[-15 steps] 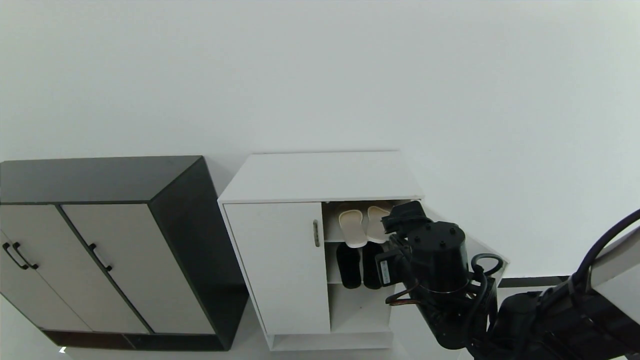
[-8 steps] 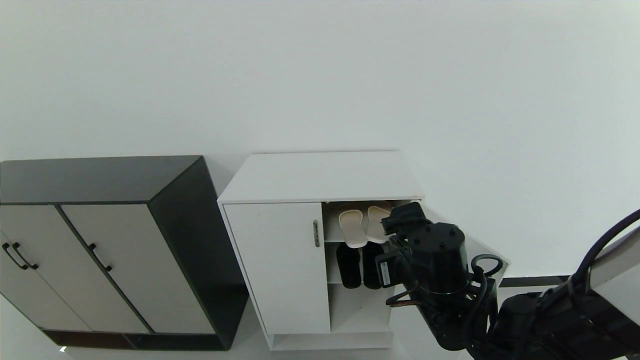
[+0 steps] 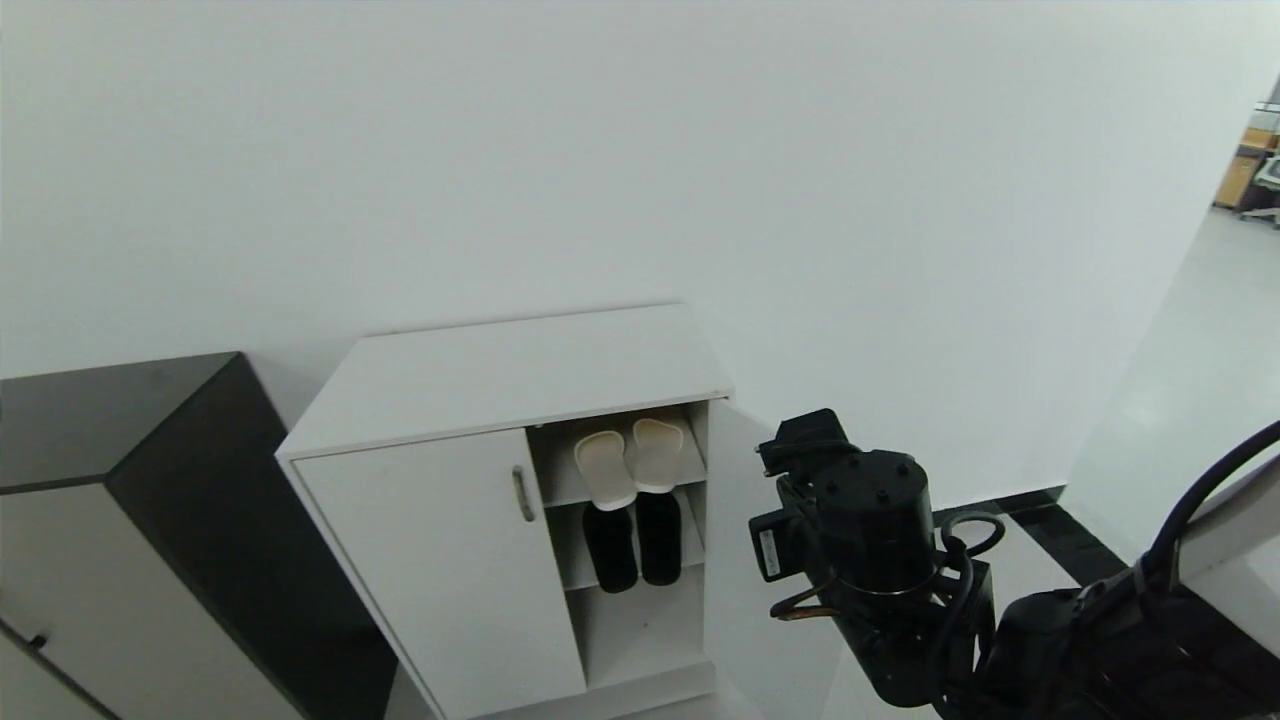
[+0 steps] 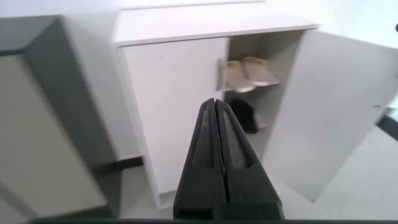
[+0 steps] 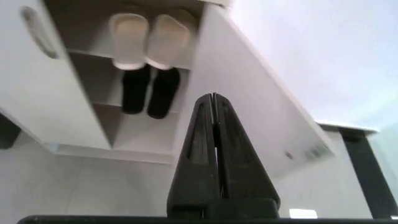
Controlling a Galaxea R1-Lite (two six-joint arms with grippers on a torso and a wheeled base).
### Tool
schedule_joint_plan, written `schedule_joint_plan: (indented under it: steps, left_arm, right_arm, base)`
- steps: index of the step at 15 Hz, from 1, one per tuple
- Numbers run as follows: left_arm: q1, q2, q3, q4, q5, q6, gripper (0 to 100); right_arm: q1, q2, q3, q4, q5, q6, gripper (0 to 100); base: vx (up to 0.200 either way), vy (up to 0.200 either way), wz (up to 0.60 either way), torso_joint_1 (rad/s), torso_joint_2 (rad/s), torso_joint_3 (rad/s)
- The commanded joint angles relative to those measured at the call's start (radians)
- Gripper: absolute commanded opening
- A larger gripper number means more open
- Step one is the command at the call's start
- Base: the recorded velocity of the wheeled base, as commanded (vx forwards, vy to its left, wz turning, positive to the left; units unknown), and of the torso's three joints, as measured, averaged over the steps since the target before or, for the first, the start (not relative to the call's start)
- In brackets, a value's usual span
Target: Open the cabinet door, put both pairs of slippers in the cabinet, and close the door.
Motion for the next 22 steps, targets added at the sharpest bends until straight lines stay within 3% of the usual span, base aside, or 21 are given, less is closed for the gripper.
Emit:
schedule_joint_plan:
  steps: [1, 7, 10, 12, 17, 19, 22]
  left_arm:
    - [0.0, 0.001, 0.0, 0.001, 0.0, -0.001, 0]
    - [0.0, 0.001, 0.0, 0.001, 0.0, -0.001, 0]
    - [0.0, 0.001, 0.0, 0.001, 0.0, -0.001, 0]
    - [0.0, 0.001, 0.0, 0.001, 0.0, -0.001, 0]
    - [0.0, 0.001, 0.0, 0.001, 0.0, -0.002, 0]
    - [0.0, 0.001, 0.0, 0.001, 0.002, -0.002, 0]
    - [0.0, 0.001, 0.0, 0.001, 0.002, -0.002, 0]
  right_arm:
    - [-0.023, 0.004, -0.007, -0.002, 0.0, -0.001, 0]
    - [-0.161, 0.002, -0.096, 0.004, 0.137, 0.007, 0]
    - [-0.232, 0.036, -0.148, 0.004, 0.25, 0.031, 0]
    - [-0.278, 0.087, -0.188, 0.006, 0.253, 0.033, 0]
    - [-0.336, 0.151, -0.269, 0.044, 0.318, 0.109, 0]
    - [-0.368, 0.166, -0.312, 0.113, 0.394, 0.184, 0]
    - [-0.391, 0.209, -0.33, 0.115, 0.396, 0.191, 0]
  base:
    - [0.0, 0.0, 0.0, 0.0, 0.0, 0.0]
    - [0.0, 0.0, 0.0, 0.0, 0.0, 0.0]
    - [-0.2, 0.0, 0.0, 0.004, 0.01, -0.002]
    - [-0.2, 0.0, 0.0, -0.005, 0.01, 0.0]
    - [0.0, 0.0, 0.0, 0.0, 0.0, 0.0]
    - [0.0, 0.0, 0.0, 0.0, 0.0, 0.0]
    - [0.0, 0.0, 0.0, 0.0, 0.0, 0.0]
